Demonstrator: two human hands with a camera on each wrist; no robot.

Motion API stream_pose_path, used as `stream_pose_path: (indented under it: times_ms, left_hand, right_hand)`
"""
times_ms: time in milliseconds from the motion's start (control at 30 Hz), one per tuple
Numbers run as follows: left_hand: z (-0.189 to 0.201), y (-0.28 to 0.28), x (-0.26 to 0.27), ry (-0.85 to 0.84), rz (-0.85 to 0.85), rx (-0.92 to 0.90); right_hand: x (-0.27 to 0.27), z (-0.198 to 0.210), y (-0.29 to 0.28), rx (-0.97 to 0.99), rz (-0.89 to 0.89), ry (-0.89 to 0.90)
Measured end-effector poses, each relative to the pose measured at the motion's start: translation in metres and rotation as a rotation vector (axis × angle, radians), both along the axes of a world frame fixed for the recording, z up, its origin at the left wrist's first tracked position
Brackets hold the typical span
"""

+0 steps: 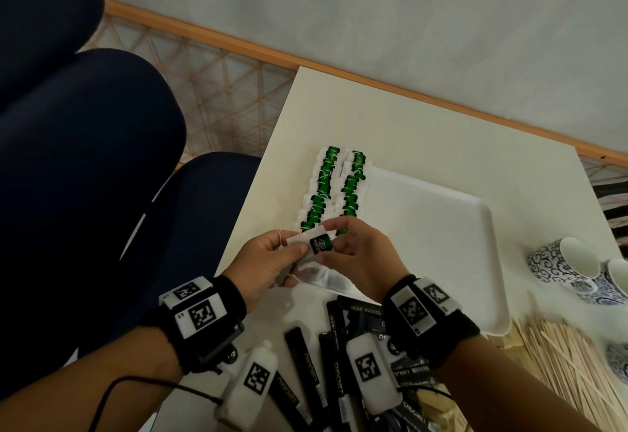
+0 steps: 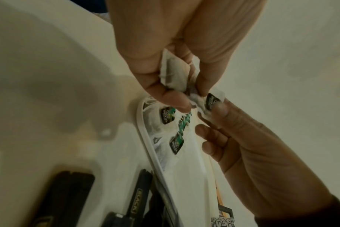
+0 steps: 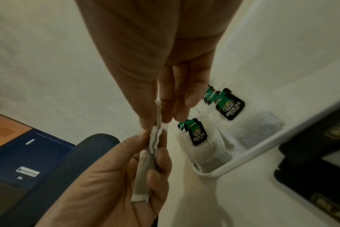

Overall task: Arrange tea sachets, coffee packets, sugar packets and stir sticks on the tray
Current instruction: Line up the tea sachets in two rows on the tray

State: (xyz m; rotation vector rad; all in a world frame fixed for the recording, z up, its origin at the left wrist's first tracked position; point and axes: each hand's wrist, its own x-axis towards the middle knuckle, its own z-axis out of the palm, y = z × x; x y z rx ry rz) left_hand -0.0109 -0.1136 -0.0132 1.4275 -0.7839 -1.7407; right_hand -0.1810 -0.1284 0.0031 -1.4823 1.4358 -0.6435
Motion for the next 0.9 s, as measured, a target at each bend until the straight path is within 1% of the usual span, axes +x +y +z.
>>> stream_pose_path:
  times_ms: [133,267,367,500,633,733,833,900]
  left_hand:
    - [0.002,-0.001,0.001,-0.001,-0.032,0.019]
    - [0.002,-0.005,0.003,-0.068,-0.036,0.045]
    - [0.001,-0.009,0.009,-0.120,-0.040,0.056]
    - [-0.001,-0.012,0.017,-0.122,-0.021,0.066]
    - [-0.002,-0.015,0.016,-0.176,-0.039,0.040]
    - [-0.004,-0.014,0.016,-0.165,-0.043,0.017]
    - [-0.007,-0.014,0.016,-0.167,-0.019,0.008]
    - [-0.008,-0.014,0.017,-0.155,-0.011,0.017]
  right_hand:
    - [-0.006,0.000,-0.002,-0.075,-0.026,0.010]
    - [-0.020,0.009,-0.004,-0.128,0.046,0.142]
    - [-0.029,0.008,-0.002,-0.105,0.094,0.270]
    - [-0.038,0.000,0.002,-0.048,0.074,0.292]
    - [-0.038,-0.007,0.008,0.005,0.170,0.371]
    - [-0.038,-0.013,0.009,-0.028,0.220,0.487]
    - [-0.034,-0.016,0.009,-0.013,0.238,0.489]
    - [-0.032,-0.018,0.010,-0.001,0.288,0.529]
